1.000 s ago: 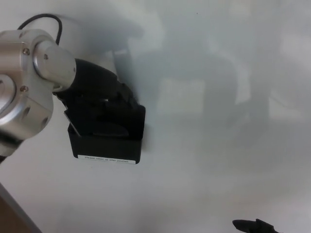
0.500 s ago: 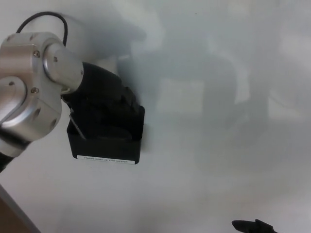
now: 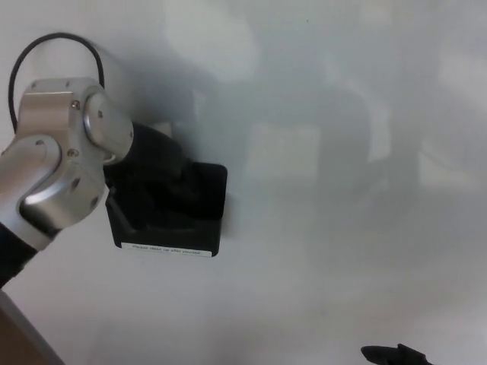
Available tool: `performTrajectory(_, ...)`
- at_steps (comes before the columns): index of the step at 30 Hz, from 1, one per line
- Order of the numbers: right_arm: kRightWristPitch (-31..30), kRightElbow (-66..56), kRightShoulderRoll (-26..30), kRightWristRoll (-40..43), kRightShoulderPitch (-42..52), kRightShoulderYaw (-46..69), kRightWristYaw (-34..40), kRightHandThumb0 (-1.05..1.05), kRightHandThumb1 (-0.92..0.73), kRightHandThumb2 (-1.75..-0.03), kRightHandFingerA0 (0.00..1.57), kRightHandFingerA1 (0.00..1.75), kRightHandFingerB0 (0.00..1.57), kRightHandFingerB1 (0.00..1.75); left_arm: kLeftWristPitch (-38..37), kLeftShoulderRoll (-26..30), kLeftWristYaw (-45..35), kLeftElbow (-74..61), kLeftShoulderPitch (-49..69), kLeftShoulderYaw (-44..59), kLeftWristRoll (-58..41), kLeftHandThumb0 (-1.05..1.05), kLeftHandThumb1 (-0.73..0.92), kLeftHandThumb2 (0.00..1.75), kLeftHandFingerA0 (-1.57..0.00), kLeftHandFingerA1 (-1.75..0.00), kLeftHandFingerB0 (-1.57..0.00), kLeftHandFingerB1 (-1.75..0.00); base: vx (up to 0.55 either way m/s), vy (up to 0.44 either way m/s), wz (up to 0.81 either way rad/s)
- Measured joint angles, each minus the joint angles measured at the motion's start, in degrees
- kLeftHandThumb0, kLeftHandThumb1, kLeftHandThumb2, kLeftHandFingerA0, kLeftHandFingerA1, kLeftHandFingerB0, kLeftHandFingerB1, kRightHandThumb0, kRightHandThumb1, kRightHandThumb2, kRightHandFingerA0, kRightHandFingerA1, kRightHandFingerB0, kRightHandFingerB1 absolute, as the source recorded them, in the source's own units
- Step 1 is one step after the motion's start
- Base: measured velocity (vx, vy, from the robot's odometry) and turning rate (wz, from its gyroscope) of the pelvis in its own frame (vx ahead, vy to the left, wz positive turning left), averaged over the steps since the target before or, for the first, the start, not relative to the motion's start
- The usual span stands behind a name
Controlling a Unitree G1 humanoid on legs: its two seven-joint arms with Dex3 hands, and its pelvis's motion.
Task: A magnetic marker holder is on the left hand side of the white board, the robot put the index and middle finger into the opening of the container and pull off the magnetic holder and hand it to a human on the left hand side.
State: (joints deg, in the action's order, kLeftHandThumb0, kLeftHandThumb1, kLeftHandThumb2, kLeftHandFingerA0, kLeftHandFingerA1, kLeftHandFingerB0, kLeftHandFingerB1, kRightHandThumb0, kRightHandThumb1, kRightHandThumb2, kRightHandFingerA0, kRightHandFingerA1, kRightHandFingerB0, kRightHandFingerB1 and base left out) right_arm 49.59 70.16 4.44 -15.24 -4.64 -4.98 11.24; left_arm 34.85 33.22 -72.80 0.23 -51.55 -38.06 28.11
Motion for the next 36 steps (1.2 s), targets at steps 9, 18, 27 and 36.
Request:
performTrajectory(9, 0.0, -0.01, -0.36, -0.04, -0.05, 0.05, 0.12, -0.52, -0.75, -0.63, 0.8, 0.54, 0.67, 0.42, -0.34, -4.15, 1.46, 1.1, 0.07, -1.45, 1.22, -0.95, 0.63, 0.96, 0.0, -0.09, 0.0, 0.0, 0.0, 0.0, 0.0)
performTrajectory(18, -0.02, 0.01, -0.37, -0.12, -0.12, -0.04, 0.51, -0.5, -0.75, -0.63, 0.81, 0.57, 0.67, 0.42, 0.28, -6.92, 2.67, 3.23, 0.48, -1.67, 2.57, -0.94, 0.6, 0.93, 0.0, -0.09, 0.0, 0.0, 0.0, 0.0, 0.0)
performTrajectory(27, -0.02, -0.02, -0.41, -0.1, -0.28, -0.14, 0.59, -0.51, -0.76, -0.63, 0.79, 0.54, 0.68, 0.42, 0.37, -7.78, 4.79, 5.11, 2.66, -3.54, 4.5, -0.93, 0.62, 0.94, 0.0, -0.13, 0.0, -0.02, 0.0, 0.0, 0.0)
performTrajectory(36, -0.02, -0.04, -0.4, -0.11, -0.22, -0.14, 0.62, -0.51, -0.75, -0.63, 0.82, 0.55, 0.68, 0.42, -1.16, -6.84, 6.39, 5.12, 3.63, -5.12, 5.73, -0.91, 0.59, 0.96, 0.0, -0.2, 0.0, -0.06, 0.0, 0.0, 0.0)
